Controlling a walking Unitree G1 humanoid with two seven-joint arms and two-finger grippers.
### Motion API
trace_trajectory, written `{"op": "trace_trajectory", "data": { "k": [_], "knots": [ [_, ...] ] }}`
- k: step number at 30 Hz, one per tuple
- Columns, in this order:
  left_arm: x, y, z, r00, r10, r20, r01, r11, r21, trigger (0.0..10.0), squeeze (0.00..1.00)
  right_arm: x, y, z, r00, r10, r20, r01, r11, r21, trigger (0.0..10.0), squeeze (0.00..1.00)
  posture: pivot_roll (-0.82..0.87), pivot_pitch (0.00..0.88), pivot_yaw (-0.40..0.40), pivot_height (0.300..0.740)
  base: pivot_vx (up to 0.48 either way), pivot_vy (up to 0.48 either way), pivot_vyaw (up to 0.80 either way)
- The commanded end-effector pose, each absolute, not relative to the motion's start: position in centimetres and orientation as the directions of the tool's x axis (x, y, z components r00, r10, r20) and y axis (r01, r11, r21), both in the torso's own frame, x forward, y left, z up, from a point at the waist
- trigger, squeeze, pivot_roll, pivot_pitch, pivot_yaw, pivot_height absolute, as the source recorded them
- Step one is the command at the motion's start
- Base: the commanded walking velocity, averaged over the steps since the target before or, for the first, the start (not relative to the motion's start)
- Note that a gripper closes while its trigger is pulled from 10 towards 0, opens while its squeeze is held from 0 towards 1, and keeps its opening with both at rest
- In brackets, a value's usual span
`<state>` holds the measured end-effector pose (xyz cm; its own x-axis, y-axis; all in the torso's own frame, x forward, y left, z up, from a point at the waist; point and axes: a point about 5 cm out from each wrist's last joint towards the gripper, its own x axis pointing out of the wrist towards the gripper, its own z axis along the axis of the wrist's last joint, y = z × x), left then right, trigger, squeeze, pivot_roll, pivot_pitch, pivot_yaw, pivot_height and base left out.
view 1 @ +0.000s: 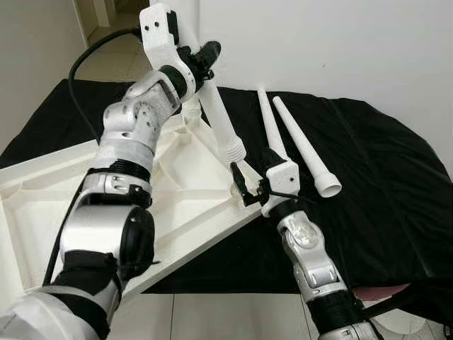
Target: Building children table
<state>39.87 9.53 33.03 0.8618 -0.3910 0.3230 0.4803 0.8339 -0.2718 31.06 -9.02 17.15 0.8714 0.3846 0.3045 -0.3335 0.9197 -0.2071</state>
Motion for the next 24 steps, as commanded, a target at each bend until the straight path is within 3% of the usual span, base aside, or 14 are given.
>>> {"op": "trace_trajectory", "data": {
  "k": [1,6,24],
  "knots": [
    [39.5,9.2,33.6,0.854,-0.382,0.353,0.479,0.843,-0.245,10.0,0.0,31.2,-9.0,17.3,0.877,0.379,0.294,-0.328,0.921,-0.209,10.0,0.0,-0.01,0.0,-0.073,0.74,0.0,0.0,0.0],
    [37.6,7.2,32.8,0.846,-0.347,0.405,0.438,0.886,-0.155,10.0,0.0,32.1,-8.3,18.5,0.881,0.386,0.272,-0.338,0.918,-0.208,10.0,0.0,0.0,0.0,-0.086,0.74,0.0,0.0,0.0],
    [34.3,2.3,31.6,0.814,-0.41,0.412,0.492,0.863,-0.113,10.0,0.0,34.6,-7.7,19.7,0.919,0.339,0.202,-0.293,0.929,-0.226,10.0,0.0,0.01,0.0,-0.085,0.74,0.0,0.0,0.0]
  ]
}}
